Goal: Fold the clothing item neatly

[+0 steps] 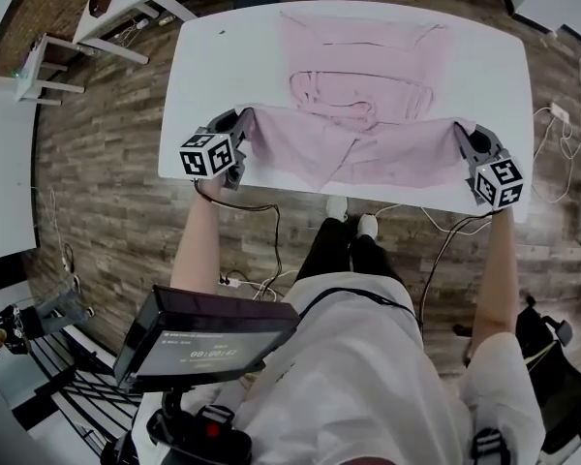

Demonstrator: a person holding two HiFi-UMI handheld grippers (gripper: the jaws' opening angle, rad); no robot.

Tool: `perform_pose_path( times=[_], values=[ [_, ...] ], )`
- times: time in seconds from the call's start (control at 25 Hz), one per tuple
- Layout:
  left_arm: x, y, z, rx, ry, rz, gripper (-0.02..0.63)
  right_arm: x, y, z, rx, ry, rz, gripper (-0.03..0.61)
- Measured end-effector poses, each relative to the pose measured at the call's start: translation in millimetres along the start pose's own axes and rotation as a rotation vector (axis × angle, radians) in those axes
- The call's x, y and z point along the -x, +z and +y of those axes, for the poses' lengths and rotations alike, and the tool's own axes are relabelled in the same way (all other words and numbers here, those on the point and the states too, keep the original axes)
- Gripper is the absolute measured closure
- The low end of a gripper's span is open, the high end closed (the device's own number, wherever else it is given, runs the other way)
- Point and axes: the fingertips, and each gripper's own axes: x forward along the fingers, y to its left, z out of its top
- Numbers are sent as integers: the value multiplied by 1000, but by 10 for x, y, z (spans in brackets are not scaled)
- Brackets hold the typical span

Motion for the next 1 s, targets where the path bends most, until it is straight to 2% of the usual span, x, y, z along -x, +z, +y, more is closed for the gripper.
perform_pose_path(
  times=[0.16,0.48,0.68,0.8,0.92,1.0],
  values=[
    [-240,-90,192,58,9,43,600,-172,-160,-162,-34,-32,52,569],
    [-708,-421,595,74,21,194,600,-333,-643,-457,-80,-132,205,569],
    [-952,-483,700,78,-14,231,600,-472,-794,-534,-97,-160,249,569],
    [-1084,-518,755,71,-29,269,600,-579,-902,-570,-102,-162,299,569],
    [-1199,-605,734,62,-80,330,600,-676,-1042,-547,-110,-124,364,568],
    [-1229,-648,701,45,-130,358,566,-709,-1082,-521,-124,-93,382,563]
  ],
)
